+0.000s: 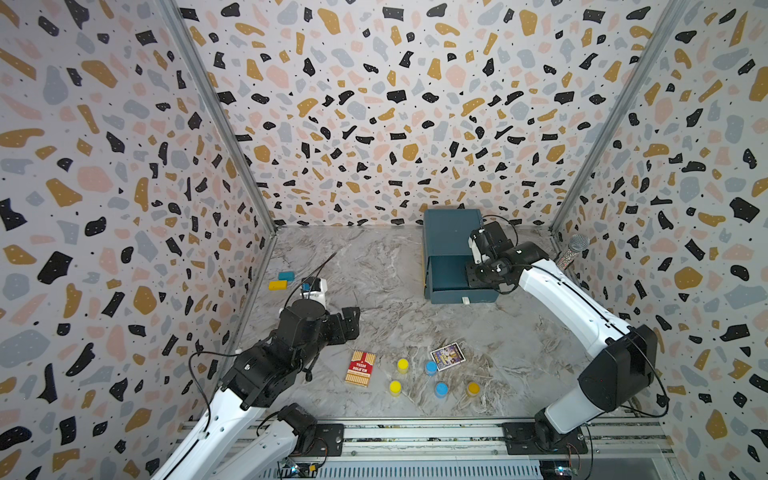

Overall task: Put the paint cans in the drawer according to color
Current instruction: Place the paint can in the drawer.

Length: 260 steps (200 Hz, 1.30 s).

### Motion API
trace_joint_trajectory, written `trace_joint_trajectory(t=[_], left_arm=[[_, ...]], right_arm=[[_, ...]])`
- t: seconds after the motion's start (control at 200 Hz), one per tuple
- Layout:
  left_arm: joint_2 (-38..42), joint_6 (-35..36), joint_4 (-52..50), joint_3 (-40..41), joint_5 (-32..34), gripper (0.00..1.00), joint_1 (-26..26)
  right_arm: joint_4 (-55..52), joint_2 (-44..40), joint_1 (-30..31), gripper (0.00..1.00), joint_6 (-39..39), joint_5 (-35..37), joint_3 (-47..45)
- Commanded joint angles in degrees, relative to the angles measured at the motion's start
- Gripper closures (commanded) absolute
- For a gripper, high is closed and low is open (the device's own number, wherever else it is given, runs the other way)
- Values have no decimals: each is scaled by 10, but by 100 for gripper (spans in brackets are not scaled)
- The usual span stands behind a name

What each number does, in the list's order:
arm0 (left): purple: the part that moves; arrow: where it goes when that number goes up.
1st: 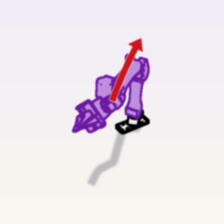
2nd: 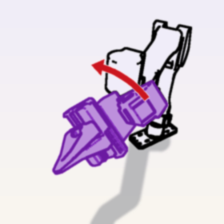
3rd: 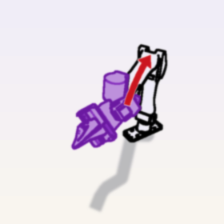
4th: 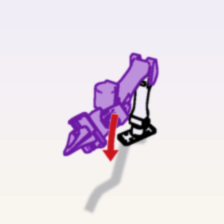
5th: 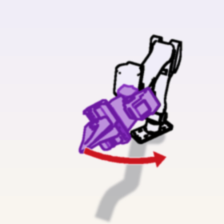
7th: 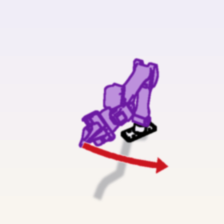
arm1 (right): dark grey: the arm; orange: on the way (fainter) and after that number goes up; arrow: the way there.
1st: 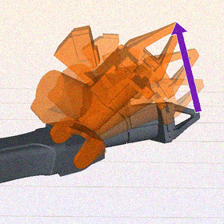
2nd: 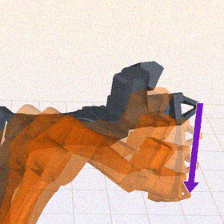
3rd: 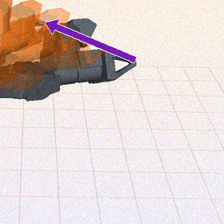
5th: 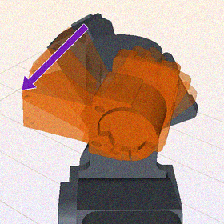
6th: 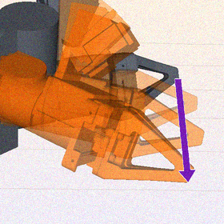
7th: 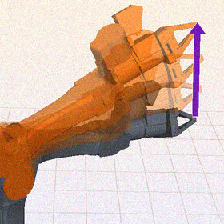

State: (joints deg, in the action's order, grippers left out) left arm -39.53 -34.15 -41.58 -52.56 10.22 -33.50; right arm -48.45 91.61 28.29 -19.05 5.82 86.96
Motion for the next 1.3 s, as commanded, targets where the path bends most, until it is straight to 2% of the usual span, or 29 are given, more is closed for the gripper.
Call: trace_joint_trajectory(t=[0.0, 0.29, 0.385, 0.516, 0.716, 0.861, 1.101, 1.222, 1.297], left_arm=[[7, 7, 6, -24, 9, 7, -2], [2, 8, 6, -26, 11, 7, -2], [0, 8, 6, -26, 11, 7, -2], [0, 8, 7, -27, 11, 7, -2], [-1, 8, 7, -26, 10, 7, -2], [-2, 8, 7, -26, 10, 7, -2], [-12, 11, 6, -30, 10, 7, -2], [-13, 13, 7, -33, 13, 7, -2], [-14, 15, 7, -33, 14, 6, -2]], right_arm=[[12, -9, -2, 90, -5, 13, 0], [6, -11, -2, 82, -10, 32, -11], [6, -9, -3, 70, -9, 34, -12], [5, -7, -3, 60, -8, 33, -8], [-2, -14, -5, 51, -6, 29, 3], [-21, -27, -6, 50, -5, 29, 19], [-89, -102, -5, 50, 15, 15, 58], [-149, -160, -5, 52, 27, -23, 47], [-186, -196, -2, 52, 25, -58, 10]])
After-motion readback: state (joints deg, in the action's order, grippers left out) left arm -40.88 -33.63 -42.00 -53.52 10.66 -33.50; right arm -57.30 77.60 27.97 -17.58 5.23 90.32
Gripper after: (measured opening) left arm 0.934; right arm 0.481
